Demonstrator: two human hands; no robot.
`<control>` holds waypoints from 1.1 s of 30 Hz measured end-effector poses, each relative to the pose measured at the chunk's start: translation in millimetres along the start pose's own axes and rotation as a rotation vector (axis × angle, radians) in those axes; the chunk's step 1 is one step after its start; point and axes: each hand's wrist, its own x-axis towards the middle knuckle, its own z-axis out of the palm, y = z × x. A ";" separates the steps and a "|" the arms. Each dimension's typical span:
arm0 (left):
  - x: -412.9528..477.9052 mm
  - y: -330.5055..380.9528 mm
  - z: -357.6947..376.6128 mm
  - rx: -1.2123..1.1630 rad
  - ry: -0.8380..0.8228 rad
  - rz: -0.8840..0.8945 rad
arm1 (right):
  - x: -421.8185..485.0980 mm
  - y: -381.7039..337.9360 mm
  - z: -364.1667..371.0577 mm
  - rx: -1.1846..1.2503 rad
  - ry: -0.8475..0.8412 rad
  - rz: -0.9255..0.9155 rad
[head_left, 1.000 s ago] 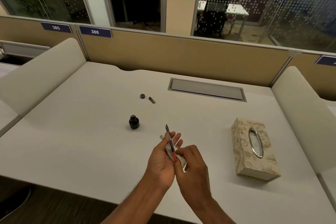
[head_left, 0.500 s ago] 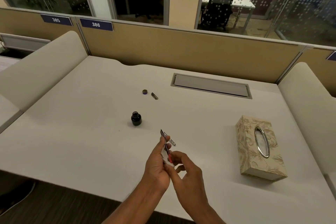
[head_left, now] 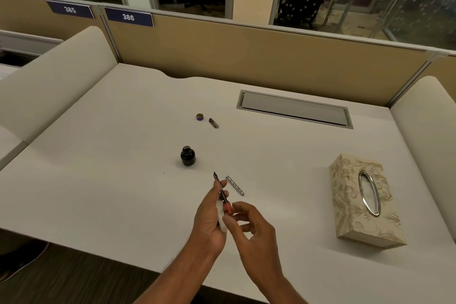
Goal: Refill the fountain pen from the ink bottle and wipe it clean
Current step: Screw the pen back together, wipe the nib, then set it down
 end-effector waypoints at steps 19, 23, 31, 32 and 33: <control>45.6 11.5 -9.6 0.004 0.029 -0.020 | 111.5 111.5 33.8 -0.538 0.254 -0.017; 49.1 12.2 -14.2 0.024 0.042 -0.012 | 117.6 122.6 39.9 -0.621 0.235 -0.058; 52.5 16.4 -16.2 0.019 0.020 -0.009 | 125.6 128.2 44.8 -0.638 0.248 -0.067; 52.9 17.3 -16.6 0.022 0.018 -0.009 | 124.3 127.4 43.7 -0.619 0.246 -0.062; 53.6 18.1 -17.1 0.027 0.016 -0.006 | 122.5 125.5 41.5 -0.589 0.247 -0.058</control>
